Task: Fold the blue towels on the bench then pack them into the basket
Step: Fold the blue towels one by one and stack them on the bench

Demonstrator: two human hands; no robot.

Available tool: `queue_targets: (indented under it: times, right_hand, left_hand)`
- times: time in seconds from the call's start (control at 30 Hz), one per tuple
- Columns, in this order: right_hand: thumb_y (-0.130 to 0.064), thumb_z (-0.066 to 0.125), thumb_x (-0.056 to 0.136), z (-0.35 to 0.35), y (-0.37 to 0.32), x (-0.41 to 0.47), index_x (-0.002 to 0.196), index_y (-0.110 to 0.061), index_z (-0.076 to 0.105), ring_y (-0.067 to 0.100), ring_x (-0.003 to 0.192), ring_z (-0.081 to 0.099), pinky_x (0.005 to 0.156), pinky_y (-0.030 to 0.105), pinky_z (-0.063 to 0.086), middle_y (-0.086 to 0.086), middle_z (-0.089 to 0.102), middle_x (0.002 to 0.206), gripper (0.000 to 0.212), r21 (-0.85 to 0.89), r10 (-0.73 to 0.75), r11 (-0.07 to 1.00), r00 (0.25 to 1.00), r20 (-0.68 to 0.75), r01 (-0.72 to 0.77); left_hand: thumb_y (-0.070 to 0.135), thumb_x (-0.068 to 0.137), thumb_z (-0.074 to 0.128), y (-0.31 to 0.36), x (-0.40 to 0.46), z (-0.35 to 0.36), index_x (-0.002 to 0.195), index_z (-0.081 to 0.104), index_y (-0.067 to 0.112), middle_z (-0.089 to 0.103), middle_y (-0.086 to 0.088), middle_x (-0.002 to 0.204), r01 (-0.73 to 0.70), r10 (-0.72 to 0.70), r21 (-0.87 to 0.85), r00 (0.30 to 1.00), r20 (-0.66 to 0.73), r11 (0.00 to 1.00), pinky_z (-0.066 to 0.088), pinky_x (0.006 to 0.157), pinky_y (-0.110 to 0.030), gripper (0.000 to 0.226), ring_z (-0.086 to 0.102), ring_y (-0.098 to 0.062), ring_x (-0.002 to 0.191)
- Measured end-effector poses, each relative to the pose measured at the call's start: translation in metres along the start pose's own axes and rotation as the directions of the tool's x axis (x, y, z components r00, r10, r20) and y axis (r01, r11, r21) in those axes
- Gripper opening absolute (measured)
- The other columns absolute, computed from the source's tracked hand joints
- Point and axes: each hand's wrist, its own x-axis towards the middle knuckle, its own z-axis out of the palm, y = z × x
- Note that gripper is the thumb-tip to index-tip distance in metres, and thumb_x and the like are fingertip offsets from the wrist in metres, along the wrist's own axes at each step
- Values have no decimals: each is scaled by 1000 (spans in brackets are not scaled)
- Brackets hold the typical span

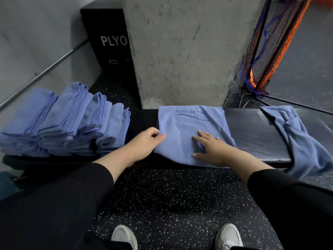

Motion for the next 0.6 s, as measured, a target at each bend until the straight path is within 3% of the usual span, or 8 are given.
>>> queue_targets:
  times: [0.1, 0.17, 0.3, 0.37, 0.47, 0.53, 0.6]
  right_hand:
    - [-58, 52, 97, 0, 2, -1, 161, -31, 10, 16, 155, -5, 125, 47, 5, -5, -7, 169, 81, -5, -1, 1000, 1000, -8, 1]
    - [-59, 51, 97, 2, 3, -1, 161, -32, 11, 16, 155, -5, 125, 48, 6, -4, -6, 169, 80, -8, -5, 1000, 1000, -19, 5]
    - [-58, 52, 96, 2, 3, -1, 160, -32, 16, 15, 155, -1, 125, 48, 8, -5, -3, 169, 78, -4, -1, 1000, 999, -34, 1]
    - [-58, 53, 96, 1, 2, -4, 157, -31, 27, 17, 154, 16, 123, 46, 19, -5, 10, 168, 71, 8, 8, 1000, 996, -85, -8]
    - [-49, 54, 98, -4, 7, -8, 138, -24, 55, 22, 130, 52, 105, 41, 40, -2, 52, 146, 47, 69, 57, 997, 933, -355, -35]
    - [-41, 55, 99, -7, 17, -7, 127, -20, 62, 30, 118, 56, 93, 45, 45, 3, 60, 127, 36, 114, 144, 988, 844, -517, -99]
    - [-34, 54, 100, -8, 32, -5, 119, -15, 65, 36, 111, 56, 87, 48, 48, 9, 59, 115, 30, 202, 263, 963, 772, -579, -177]
  left_hand:
    - [46, 96, 62, -10, -8, -6, 122, 58, 32, 76, 5, 91, 31, -36, 86, 998, 60, 996, 49, 74, -24, 29, 69, -6, 80]
    - [42, 97, 63, -15, -10, -10, 132, 55, 31, 75, 4, 82, 25, -30, 100, 998, 53, 995, 49, 72, -26, 37, 69, -7, 73]
    - [34, 100, 59, -17, -12, -13, 115, 63, 26, 72, -2, 66, 29, -15, 223, 998, -68, 974, 57, 67, -34, 18, 69, -18, 58]
    - [38, 99, 57, -14, -11, -15, 105, 67, 28, 69, 1, 65, 31, 28, 350, 986, -162, 936, 55, 67, -33, 15, 66, -14, 60]
    - [38, 99, 58, -7, -6, -5, 106, 69, 29, 68, 9, 81, -86, 161, 446, 978, -133, 891, 47, 69, -29, 16, 63, -10, 79]
    - [33, 99, 60, 0, 1, 10, 115, 69, 24, 67, 9, 101, -196, 256, 458, 964, -73, 867, 48, 82, -31, 21, 63, -14, 94]
    - [33, 100, 58, 7, 10, 26, 128, 65, 23, 63, 6, 120, -253, 302, 519, 953, -11, 817, 45, 98, -36, 30, 59, -16, 112]
